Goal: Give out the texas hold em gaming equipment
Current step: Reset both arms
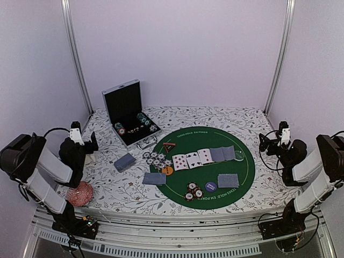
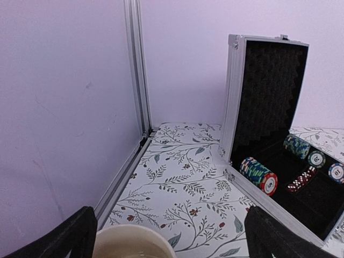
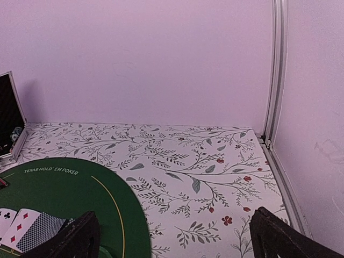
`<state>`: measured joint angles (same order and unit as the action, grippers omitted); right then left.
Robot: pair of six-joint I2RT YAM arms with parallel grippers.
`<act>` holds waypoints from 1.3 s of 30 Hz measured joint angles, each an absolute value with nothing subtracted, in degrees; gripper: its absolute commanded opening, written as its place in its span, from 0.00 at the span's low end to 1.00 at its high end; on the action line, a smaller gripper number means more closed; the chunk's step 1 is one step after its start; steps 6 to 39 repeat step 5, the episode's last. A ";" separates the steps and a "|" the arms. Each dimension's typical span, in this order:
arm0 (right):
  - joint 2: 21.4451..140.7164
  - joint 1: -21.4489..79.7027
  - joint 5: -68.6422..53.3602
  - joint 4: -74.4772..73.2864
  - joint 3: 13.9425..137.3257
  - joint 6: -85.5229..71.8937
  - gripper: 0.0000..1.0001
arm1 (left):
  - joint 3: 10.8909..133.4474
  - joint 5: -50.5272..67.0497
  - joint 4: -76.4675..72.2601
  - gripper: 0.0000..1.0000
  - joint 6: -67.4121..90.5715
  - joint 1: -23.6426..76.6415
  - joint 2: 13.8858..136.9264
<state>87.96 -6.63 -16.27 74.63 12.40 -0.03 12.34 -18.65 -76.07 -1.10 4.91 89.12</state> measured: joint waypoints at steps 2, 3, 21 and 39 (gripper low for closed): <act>87.96 -6.63 -16.27 74.63 12.43 0.05 0.99 | 12.34 -18.65 -76.07 0.98 -1.10 4.91 89.12; 87.96 -6.63 -16.27 74.63 12.45 0.05 0.99 | 12.34 -18.65 -76.07 0.98 -1.10 4.91 89.12; 87.96 -6.63 -16.27 74.63 12.45 0.05 0.99 | 12.34 -18.65 -76.07 0.98 -1.10 4.91 89.12; 87.96 -6.63 -16.27 74.63 12.45 0.05 0.99 | 12.34 -18.65 -76.07 0.98 -1.10 4.91 89.12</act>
